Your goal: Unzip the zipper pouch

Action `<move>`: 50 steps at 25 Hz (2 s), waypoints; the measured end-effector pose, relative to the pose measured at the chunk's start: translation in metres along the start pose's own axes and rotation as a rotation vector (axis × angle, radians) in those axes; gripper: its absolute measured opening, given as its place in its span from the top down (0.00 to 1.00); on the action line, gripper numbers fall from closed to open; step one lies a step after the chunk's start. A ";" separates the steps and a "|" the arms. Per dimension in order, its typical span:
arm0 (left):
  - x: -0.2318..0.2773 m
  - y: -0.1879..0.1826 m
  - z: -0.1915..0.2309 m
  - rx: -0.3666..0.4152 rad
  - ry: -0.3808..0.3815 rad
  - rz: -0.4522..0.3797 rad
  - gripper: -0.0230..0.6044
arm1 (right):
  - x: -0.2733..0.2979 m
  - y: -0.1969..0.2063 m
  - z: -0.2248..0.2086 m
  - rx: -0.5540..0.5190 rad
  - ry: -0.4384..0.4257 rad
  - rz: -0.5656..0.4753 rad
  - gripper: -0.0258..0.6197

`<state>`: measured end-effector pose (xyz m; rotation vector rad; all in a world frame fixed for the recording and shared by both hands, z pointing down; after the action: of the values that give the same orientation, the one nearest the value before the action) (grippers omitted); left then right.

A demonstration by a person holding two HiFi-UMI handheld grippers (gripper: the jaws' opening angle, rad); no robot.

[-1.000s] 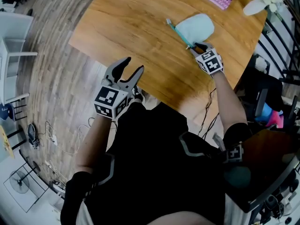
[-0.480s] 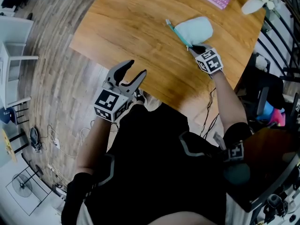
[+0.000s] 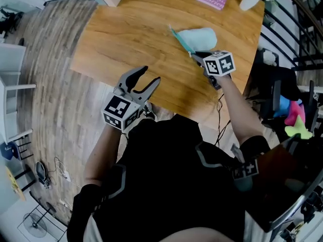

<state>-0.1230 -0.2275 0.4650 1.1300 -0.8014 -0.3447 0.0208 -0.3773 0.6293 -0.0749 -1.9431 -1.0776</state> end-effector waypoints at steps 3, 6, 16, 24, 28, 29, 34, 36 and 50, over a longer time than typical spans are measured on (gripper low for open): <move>0.002 -0.008 0.002 0.038 0.051 -0.003 0.60 | -0.021 -0.012 0.010 0.064 0.005 -0.027 0.87; 0.007 -0.017 0.007 0.071 0.102 -0.009 0.60 | -0.044 -0.027 0.022 0.121 0.014 -0.067 0.87; 0.035 -0.045 0.001 0.224 0.251 -0.016 0.61 | -0.117 -0.064 0.069 0.215 0.060 -0.174 0.87; 0.044 -0.084 -0.032 0.442 0.429 -0.089 0.65 | -0.174 -0.077 0.109 0.204 0.074 -0.264 0.87; 0.043 -0.095 -0.052 0.474 0.507 -0.119 0.67 | -0.195 -0.080 0.121 0.269 0.046 -0.300 0.87; 0.042 -0.096 -0.056 0.485 0.521 -0.125 0.67 | -0.200 -0.081 0.123 0.286 0.039 -0.307 0.87; 0.044 -0.101 -0.070 0.559 0.552 -0.124 0.67 | -0.214 -0.079 0.130 0.319 0.037 -0.320 0.87; 0.045 -0.104 -0.075 0.575 0.577 -0.121 0.67 | -0.217 -0.080 0.132 0.343 0.021 -0.327 0.87; 0.045 -0.116 -0.089 0.584 0.669 -0.147 0.84 | -0.226 -0.076 0.133 0.282 0.000 -0.272 0.88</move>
<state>-0.0121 -0.2441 0.3613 1.7262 -0.2149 0.1717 0.0359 -0.2539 0.3860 0.3532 -2.1277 -0.9611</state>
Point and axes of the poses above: the fingertips, and each gripper's own axes: x forward along the fingers, z to its left, y out of its underside, the point moved 2 cm from there along -x, backward along the fingers, and after that the axes turned 11 degrees about y, right-handed, at the moved point
